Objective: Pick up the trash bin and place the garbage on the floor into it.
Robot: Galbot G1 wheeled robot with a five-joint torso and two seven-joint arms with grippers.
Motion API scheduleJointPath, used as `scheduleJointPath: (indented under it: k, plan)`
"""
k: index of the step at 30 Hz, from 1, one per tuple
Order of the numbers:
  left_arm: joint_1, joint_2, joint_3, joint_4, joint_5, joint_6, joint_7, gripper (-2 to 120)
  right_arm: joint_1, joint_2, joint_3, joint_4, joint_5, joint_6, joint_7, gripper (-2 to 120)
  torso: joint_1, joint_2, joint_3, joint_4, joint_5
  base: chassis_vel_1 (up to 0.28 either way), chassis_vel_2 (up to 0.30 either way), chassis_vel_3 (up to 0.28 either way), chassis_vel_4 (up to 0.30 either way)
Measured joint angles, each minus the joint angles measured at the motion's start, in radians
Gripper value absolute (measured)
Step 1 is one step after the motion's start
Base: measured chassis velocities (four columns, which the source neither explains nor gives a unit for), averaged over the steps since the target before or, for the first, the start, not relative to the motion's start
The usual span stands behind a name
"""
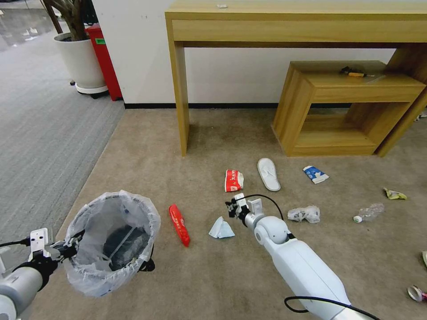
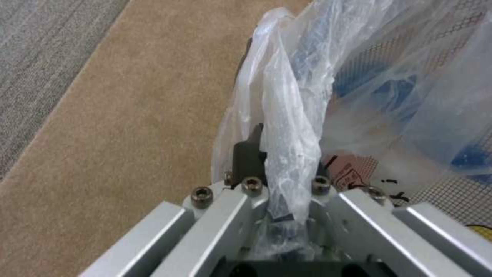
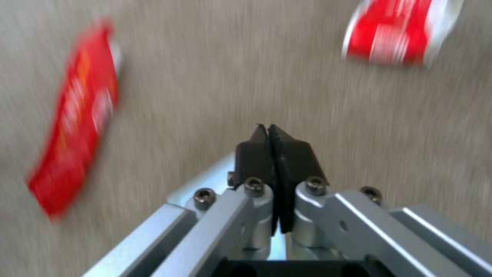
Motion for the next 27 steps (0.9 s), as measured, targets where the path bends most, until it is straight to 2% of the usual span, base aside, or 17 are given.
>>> scheduleJointPath:
  k: [2, 4, 5, 7, 8, 9, 12, 15, 16, 17, 18, 22, 24, 27]
  plan:
    - [0.001, 0.001, 0.000, 0.000, 0.000, 0.000, 0.000, 0, -0.001, 0.011, -0.028, -0.018, 0.009, -0.058, 0.064, 14, 0.000, 0.000, 0.000, 0.0000, 0.0000, 0.000, 0.000, 0.000, 0.000]
    - [0.002, 0.001, 0.000, 0.000, 0.000, 0.000, 0.000, 0, 0.000, 0.015, -0.033, -0.023, 0.014, -0.067, 0.076, 17, 0.000, 0.000, 0.000, 0.0000, 0.0000, 0.000, 0.000, 0.000, 0.000]
    - [0.002, 0.001, -0.001, 0.000, 0.000, 0.000, 0.000, 0, 0.009, 0.028, -0.046, -0.038, 0.031, -0.106, 0.111, 24, 0.000, 0.000, 0.000, 0.0001, 0.0001, 0.000, 0.000, 0.000, 0.000]
    - [0.003, 0.000, -0.001, 0.000, 0.001, 0.000, 0.000, 0, 0.023, 0.039, -0.056, -0.056, 0.043, -0.135, 0.128, 32, 0.000, 0.000, 0.000, 0.0001, 0.0000, 0.000, 0.000, 0.000, 0.000]
    - [0.003, 0.000, -0.001, 0.000, 0.001, 0.000, 0.000, 0, 0.023, 0.039, -0.056, -0.056, 0.043, -0.135, 0.128, 32, 0.000, 0.000, 0.000, 0.0001, 0.0000, 0.000, 0.000, 0.000, 0.000]
    - [0.004, -0.002, 0.000, 0.001, 0.006, 0.000, 0.001, 0, 0.036, 0.045, -0.063, -0.077, 0.037, -0.144, 0.124, 38, 0.000, 0.000, 0.000, 0.0001, 0.0001, 0.000, 0.000, 0.000, 0.000]
    - [0.005, -0.004, 0.002, 0.007, 0.024, 0.000, 0.007, 0, 0.057, 0.051, -0.071, -0.106, 0.017, -0.146, 0.102, 46, 0.000, 0.000, 0.000, 0.0001, -0.0001, 0.000, 0.000, 0.000, 0.000]
    - [0.006, -0.005, 0.006, 0.013, 0.040, 0.000, 0.013, 0, 0.084, 0.067, -0.083, -0.152, 0.010, -0.152, 0.093, 60, 0.000, 0.000, 0.000, 0.0002, -0.0001, 0.000, 0.000, 0.000, 0.000]
    - [0.006, -0.005, 0.006, 0.013, 0.040, 0.000, 0.013, 0, 0.084, 0.067, -0.083, -0.152, 0.010, -0.152, 0.093, 60, 0.000, 0.000, 0.000, 0.0002, -0.0001, 0.000, 0.000, 0.000, 0.000]
    - [0.006, -0.005, 0.008, 0.011, 0.041, 0.000, 0.013, 0, 0.096, 0.078, -0.087, -0.184, 0.012, -0.155, 0.091, 68, 0.000, 0.000, 0.000, 0.0001, -0.0001, 0.000, 0.000, 0.000, 0.000]
    - [0.006, -0.005, 0.008, 0.009, 0.041, 0.000, 0.014, 0, 0.102, 0.086, -0.091, -0.208, 0.015, -0.154, 0.089, 72, 0.000, 0.000, 0.000, 0.0001, -0.0001, 0.000, 0.000, 0.000, 0.000]
    - [0.006, -0.004, 0.008, 0.006, 0.040, 0.000, 0.014, 0, 0.110, 0.098, -0.095, -0.246, 0.015, -0.153, 0.081, 82, 0.000, 0.000, 0.000, 0.0001, 0.0000, 0.000, 0.000, 0.000, 0.000]
    - [0.009, -0.002, 0.008, 0.001, 0.037, 0.000, 0.013, 0, 0.116, 0.114, -0.094, -0.293, 0.011, -0.145, 0.063, 93, 0.000, 0.000, 0.000, 0.0001, -0.0001, 0.000, 0.000, 0.000, 0.000]
    - [0.010, -0.002, 0.007, -0.002, 0.035, 0.000, 0.013, 0, 0.118, 0.123, -0.093, -0.321, 0.004, -0.117, 0.047, 96, 0.000, 0.000, 0.000, 0.0001, 0.0000, 0.000, 0.000, 0.000, 0.000]
